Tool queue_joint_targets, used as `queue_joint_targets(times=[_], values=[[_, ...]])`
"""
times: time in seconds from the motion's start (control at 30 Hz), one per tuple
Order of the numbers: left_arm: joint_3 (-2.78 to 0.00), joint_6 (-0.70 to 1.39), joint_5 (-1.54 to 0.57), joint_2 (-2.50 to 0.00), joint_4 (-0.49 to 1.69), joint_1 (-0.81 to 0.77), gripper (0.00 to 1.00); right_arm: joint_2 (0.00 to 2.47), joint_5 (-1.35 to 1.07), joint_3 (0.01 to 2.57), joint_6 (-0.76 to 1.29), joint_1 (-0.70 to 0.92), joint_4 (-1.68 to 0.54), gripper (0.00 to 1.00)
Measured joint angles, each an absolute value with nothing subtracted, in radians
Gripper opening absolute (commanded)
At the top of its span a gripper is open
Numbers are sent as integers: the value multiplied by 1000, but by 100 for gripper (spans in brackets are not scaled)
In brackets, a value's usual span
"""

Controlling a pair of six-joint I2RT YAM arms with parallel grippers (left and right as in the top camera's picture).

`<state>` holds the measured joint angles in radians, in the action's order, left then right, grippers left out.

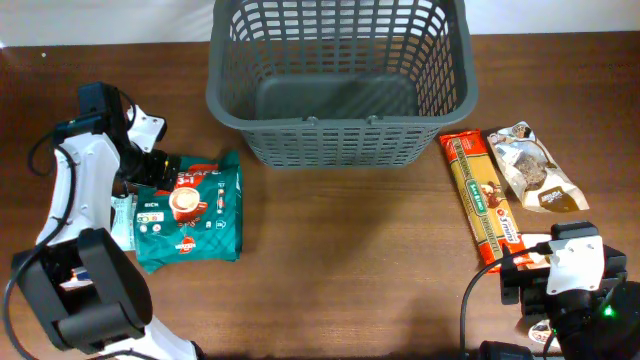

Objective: Pack container
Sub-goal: 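Grasp the Nescafé pouch's top edge with the left gripper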

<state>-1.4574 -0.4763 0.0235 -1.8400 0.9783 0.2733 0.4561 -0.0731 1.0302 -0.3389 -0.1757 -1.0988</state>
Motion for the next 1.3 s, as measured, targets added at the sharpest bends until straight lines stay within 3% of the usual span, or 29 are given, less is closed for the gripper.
queue_joint_targets(times=[0.3,1.1,1.13,1.17,1.23,1.27,1.3], values=[[-1457,-463,-19,-1962,963,274,99,456,-73,1030,-338,-176,-1099,99],[-1324,-357,-182,-1938,898,285,99,456,-73,1030,-337,-176,-1099,99],[-1309,-353,-191,-1932,887,286,95,456,-73,1030,-336,-176,-1099,99],[-1299,-350,-200,-1927,880,287,77,456,-73,1030,-336,-176,-1099,99],[-1285,-345,-229,-1923,875,288,29,456,-73,1030,-337,-176,-1099,99],[-1282,-340,-240,-1922,875,287,12,456,-73,1030,-336,-176,-1099,99],[-1279,-340,-249,-1922,877,287,2,456,-73,1030,-336,-176,-1098,99]])
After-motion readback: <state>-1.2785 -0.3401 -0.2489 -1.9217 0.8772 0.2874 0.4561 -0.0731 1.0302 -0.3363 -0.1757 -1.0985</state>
